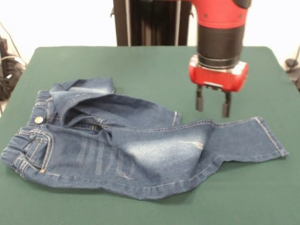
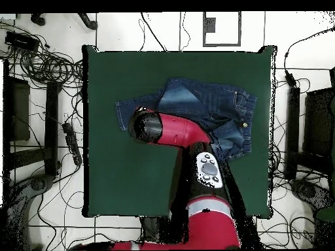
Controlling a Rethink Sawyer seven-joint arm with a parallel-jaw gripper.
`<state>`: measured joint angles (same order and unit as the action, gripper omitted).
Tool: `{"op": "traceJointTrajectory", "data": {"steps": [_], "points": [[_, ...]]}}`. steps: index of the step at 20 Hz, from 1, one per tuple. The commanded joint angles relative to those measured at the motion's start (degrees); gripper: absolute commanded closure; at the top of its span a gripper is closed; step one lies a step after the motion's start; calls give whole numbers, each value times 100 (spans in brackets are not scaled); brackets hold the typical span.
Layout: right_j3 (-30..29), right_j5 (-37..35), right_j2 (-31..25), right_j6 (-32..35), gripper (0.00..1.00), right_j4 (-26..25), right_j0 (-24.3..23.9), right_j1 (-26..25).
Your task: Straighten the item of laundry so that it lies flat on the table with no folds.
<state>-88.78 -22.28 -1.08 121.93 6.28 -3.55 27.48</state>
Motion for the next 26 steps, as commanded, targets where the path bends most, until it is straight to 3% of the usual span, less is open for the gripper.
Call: {"op": "traceJointTrajectory", "data": {"steps": [1, 8, 19, 26], "points": [[292, 426, 130, 1736, 0, 709, 490, -574], [321, 531, 147, 1587, 0, 885, 502, -686], [1384, 833, 277, 1540, 0, 1283, 753, -1786], [1775, 734, 543, 1651, 0, 1625, 1010, -2062]]}}
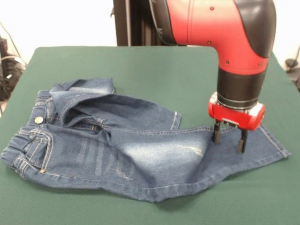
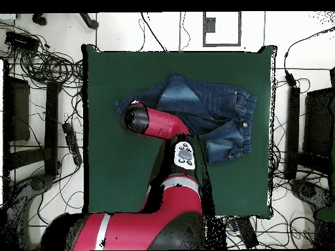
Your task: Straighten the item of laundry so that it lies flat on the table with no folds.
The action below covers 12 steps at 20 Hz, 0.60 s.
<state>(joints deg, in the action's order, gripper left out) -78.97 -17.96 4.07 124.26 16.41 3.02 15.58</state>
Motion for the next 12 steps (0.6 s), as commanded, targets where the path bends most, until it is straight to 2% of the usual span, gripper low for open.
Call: {"op": "traceJointTrajectory", "data": {"steps": [1, 5, 6, 12], "points": [[840, 291, 55, 1420, 0, 642, 379, -902], [959, 248, 197, 1389, 0, 750, 469, -993], [967, 243, 255, 1354, 100, 789, 488, -1005], [1012, 306, 241, 1327, 100, 861, 491, -1048]]}}
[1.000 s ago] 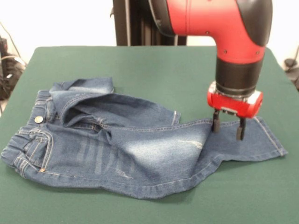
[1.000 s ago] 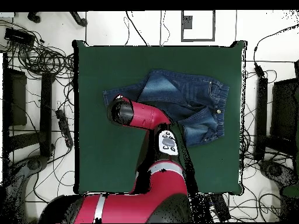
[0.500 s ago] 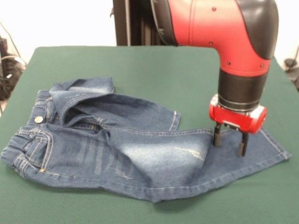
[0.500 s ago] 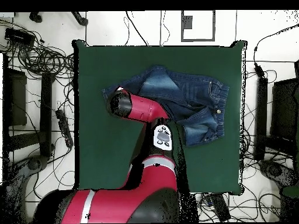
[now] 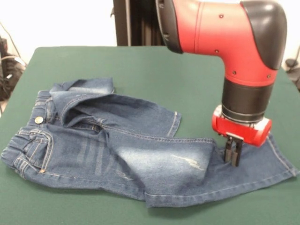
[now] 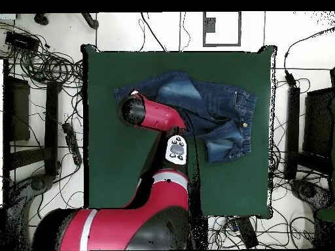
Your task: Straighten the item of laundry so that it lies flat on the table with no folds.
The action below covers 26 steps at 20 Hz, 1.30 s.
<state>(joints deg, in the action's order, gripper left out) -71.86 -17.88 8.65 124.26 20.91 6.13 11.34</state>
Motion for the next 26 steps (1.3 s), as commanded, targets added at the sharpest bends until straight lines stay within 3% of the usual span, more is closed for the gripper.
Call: {"op": "traceJointTrajectory", "data": {"steps": [1, 15, 23, 26], "points": [[346, 233, -183, 1327, 100, 432, 202, -644], [779, 12, -127, 1595, 100, 951, 430, -947], [1407, -839, 739, 2942, 100, 1914, 1331, -1180], [1595, -996, 812, 3112, 100, 2155, 1440, -1238]]}}
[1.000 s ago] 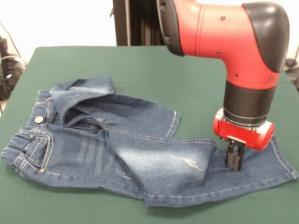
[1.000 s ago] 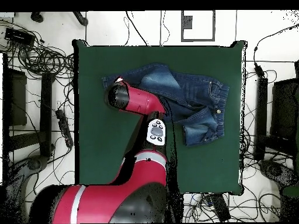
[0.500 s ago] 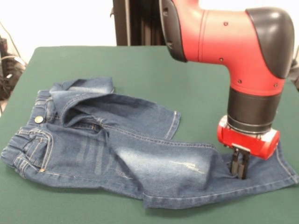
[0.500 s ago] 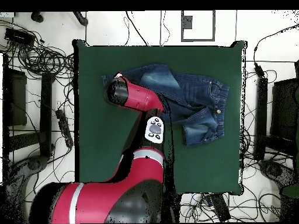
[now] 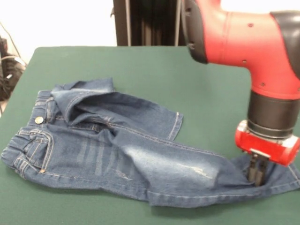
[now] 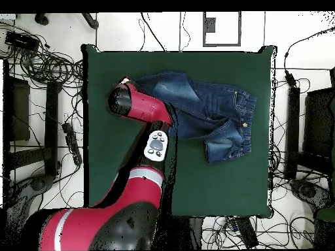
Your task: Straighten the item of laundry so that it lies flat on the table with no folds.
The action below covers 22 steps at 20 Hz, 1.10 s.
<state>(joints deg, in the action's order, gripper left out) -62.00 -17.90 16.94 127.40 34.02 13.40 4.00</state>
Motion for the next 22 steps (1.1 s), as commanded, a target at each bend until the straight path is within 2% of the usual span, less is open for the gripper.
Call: {"op": "traceJointTrajectory", "data": {"steps": [1, 3, 5, 7, 10, 19, 20, 22], "points": [[639, -1033, -3, 2841, 100, 902, 738, -499], [691, -1188, 97, 3093, 100, 993, 845, -479], [907, -1644, 577, 3729, 100, 1023, 1126, -539], [951, -1884, 731, 4101, 100, 1042, 1290, -484], [882, -1882, 676, 4251, 100, 1040, 1376, -364], [681, -1611, 366, 4064, 100, 779, 1366, -162], [668, -1589, 372, 4077, 0, 772, 1381, -153], [640, -1482, 350, 3958, 0, 732, 1379, -134]]}}
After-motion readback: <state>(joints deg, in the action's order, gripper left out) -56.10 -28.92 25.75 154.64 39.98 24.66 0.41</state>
